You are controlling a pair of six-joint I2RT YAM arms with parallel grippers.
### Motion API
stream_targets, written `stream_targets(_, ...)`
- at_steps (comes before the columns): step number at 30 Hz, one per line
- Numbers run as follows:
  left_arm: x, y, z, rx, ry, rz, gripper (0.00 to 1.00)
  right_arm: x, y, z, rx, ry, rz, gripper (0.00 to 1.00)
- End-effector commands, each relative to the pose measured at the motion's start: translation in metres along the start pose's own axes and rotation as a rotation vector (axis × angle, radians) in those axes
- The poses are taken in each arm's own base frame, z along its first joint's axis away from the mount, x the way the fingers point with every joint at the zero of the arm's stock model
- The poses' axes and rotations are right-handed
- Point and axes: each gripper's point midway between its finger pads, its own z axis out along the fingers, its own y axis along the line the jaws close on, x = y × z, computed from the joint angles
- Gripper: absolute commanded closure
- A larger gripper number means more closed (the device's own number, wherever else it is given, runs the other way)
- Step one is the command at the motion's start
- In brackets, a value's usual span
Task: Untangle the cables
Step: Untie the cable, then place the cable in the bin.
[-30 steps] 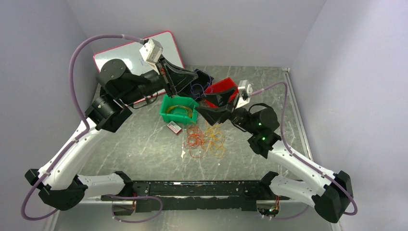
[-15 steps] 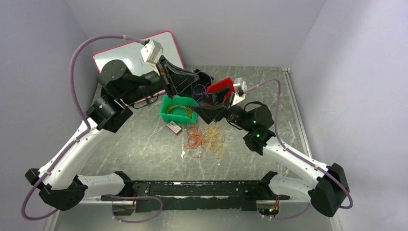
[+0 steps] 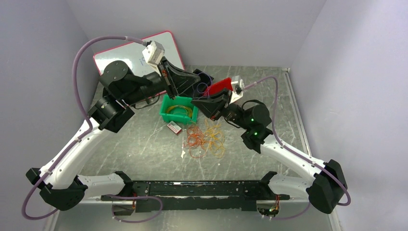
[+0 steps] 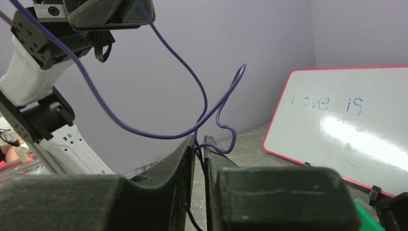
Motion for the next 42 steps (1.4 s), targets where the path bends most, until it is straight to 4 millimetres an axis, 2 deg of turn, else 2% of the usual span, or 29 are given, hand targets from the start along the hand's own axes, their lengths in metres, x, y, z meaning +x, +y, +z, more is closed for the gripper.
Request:
stream_targets(1,-0.005,-0.005,-0.002,0.015,-0.021,0.002,0.93,-0.018,0.008,0.003,-0.017,-0.048,-0.019,0.88)
stream_targets(4,-0.003,0.001,-0.004,-0.023,-0.023,-0.003,0.93,-0.017,0.006,0.001,0.000,-0.038,-0.025,0.99)
stream_targets(7,0.000,0.014,-0.006,-0.099,-0.021,-0.016,0.92,-0.018,0.001,-0.001,0.034,-0.032,-0.038,1.00)
stream_targets(8,0.001,0.020,-0.008,-0.137,-0.019,-0.023,0.89,-0.020,-0.001,-0.003,0.054,-0.030,-0.044,1.00)
stream_targets(10,0.004,0.033,-0.013,-0.217,-0.018,-0.033,0.77,-0.020,-0.008,-0.005,0.107,-0.012,-0.053,1.00)
stream_targets(14,0.011,0.050,-0.024,-0.327,-0.020,-0.044,0.43,-0.020,-0.033,-0.015,0.270,0.043,-0.084,1.00)
stream_targets(15,0.013,0.053,-0.027,-0.346,-0.019,-0.046,0.37,-0.021,-0.042,-0.018,0.325,0.051,-0.095,1.00)
stream_targets(18,0.021,0.059,-0.036,-0.387,-0.004,-0.051,0.30,-0.021,-0.061,-0.026,0.427,0.082,-0.129,1.00)
stream_targets(23,0.034,0.067,-0.053,-0.456,0.022,-0.051,0.28,-0.022,-0.095,-0.034,0.569,0.146,-0.190,1.00)
stream_targets(27,0.050,0.079,-0.064,-0.523,0.073,-0.022,0.27,-0.026,-0.141,-0.044,0.660,0.207,-0.208,1.00)
stream_targets(29,0.059,0.086,-0.067,-0.549,0.101,-0.006,0.26,-0.022,-0.164,-0.048,0.674,0.237,-0.181,1.00)
stream_targets(30,0.066,0.090,-0.068,-0.562,0.119,0.001,0.24,-0.024,-0.182,-0.056,0.702,0.235,-0.179,1.00)
stream_targets(33,0.086,0.105,-0.069,-0.588,0.159,-0.001,0.19,-0.022,-0.213,-0.060,0.708,0.207,-0.234,1.00)
stream_targets(37,0.117,0.141,-0.073,-0.606,0.237,-0.094,0.12,-0.002,-0.258,-0.061,0.699,0.220,-0.231,1.00)
stream_targets(42,0.142,0.181,-0.086,-0.662,0.313,-0.154,0.05,0.012,-0.299,-0.054,0.654,0.247,-0.273,1.00)
